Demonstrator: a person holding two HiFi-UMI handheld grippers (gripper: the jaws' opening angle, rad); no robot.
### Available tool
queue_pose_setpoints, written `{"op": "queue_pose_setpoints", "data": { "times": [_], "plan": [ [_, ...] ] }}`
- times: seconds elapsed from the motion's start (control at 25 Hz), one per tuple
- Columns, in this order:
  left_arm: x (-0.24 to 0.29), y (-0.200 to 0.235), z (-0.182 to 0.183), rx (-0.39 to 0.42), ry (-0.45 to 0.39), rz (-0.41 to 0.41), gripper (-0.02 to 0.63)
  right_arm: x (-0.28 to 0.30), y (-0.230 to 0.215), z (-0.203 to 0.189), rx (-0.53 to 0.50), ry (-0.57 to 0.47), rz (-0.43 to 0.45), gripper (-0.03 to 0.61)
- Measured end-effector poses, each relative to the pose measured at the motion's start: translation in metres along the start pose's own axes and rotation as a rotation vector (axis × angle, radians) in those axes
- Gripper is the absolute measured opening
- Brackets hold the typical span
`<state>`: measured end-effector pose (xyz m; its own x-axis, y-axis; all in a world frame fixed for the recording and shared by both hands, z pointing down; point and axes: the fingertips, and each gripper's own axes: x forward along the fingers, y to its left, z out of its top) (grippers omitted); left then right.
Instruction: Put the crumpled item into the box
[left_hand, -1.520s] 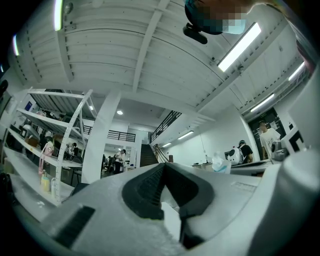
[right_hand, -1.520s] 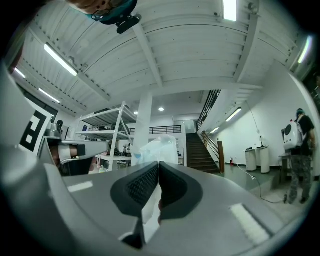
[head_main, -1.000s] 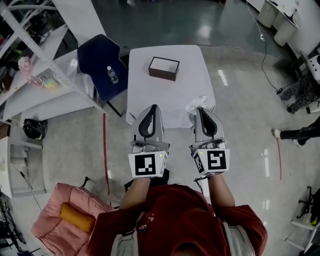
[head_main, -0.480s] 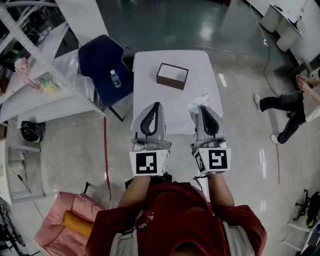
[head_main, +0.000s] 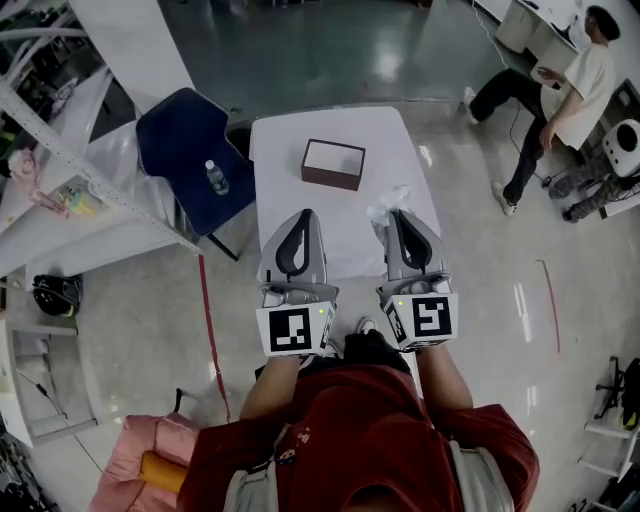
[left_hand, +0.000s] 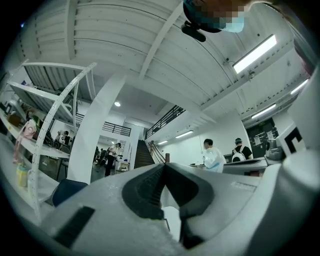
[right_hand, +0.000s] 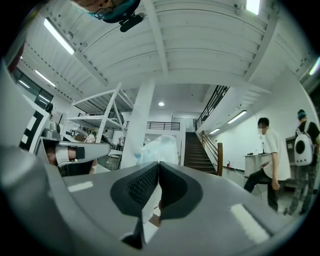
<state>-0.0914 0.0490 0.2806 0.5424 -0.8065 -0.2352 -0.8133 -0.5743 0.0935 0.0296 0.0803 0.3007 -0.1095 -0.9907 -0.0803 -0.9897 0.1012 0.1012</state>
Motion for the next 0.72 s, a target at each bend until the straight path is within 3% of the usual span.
{"op": "queue_pose_setpoints", "data": {
  "times": [0.32, 0.72],
  "plan": [
    [0.036, -0.014, -0.004, 0.025, -0.007, -0.015, 0.003, 0.021, -0.031, -0.004, 0.011, -0.021, -0.004, 0.005],
    [0.107, -0.037, -0.023, 0.084, 0.01, -0.012, 0.003, 0.062, -0.1, -0.011, 0.052, -0.044, -0.002, 0.006]
  ]
}}
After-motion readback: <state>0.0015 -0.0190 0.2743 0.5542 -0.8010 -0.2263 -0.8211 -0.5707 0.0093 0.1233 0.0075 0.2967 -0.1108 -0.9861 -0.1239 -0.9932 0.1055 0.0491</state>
